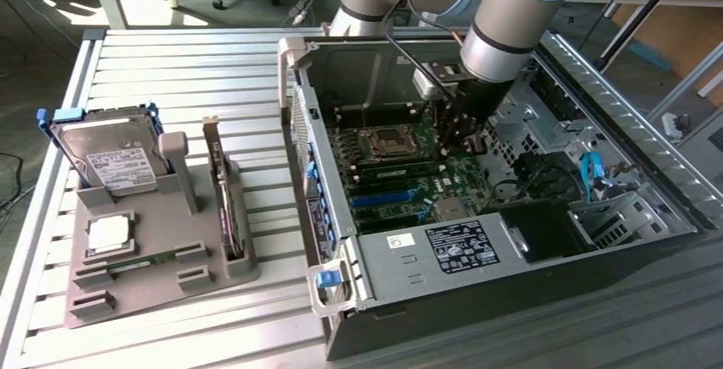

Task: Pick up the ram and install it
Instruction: 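Press down the ram until it locks into place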

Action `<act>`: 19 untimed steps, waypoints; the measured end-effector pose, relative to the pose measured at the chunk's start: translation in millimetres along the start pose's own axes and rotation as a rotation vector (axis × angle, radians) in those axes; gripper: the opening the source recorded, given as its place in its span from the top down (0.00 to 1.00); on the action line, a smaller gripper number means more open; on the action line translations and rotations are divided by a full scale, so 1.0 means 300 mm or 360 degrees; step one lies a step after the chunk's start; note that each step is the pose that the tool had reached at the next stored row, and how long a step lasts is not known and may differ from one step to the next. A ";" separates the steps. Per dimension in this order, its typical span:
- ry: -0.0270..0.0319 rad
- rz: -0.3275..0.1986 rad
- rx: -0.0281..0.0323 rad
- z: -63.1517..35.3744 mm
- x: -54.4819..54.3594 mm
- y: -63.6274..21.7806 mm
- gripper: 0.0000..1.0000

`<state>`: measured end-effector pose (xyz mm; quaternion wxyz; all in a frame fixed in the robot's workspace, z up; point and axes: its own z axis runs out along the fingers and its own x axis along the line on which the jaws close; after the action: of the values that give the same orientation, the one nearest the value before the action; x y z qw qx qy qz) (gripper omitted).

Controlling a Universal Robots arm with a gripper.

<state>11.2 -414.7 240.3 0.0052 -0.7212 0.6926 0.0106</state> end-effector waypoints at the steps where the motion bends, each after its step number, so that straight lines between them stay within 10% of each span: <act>1: 0.00001 0.0000 -0.00001 0.005 0.000 0.000 0.89; 9: 0.00002 0.0001 -0.00005 0.041 0.001 0.000 0.89; 19: -0.00007 0.0001 0.00000 0.012 -0.001 0.027 0.89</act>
<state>3.1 -414.7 236.9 0.0054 -0.7210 0.6928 0.0107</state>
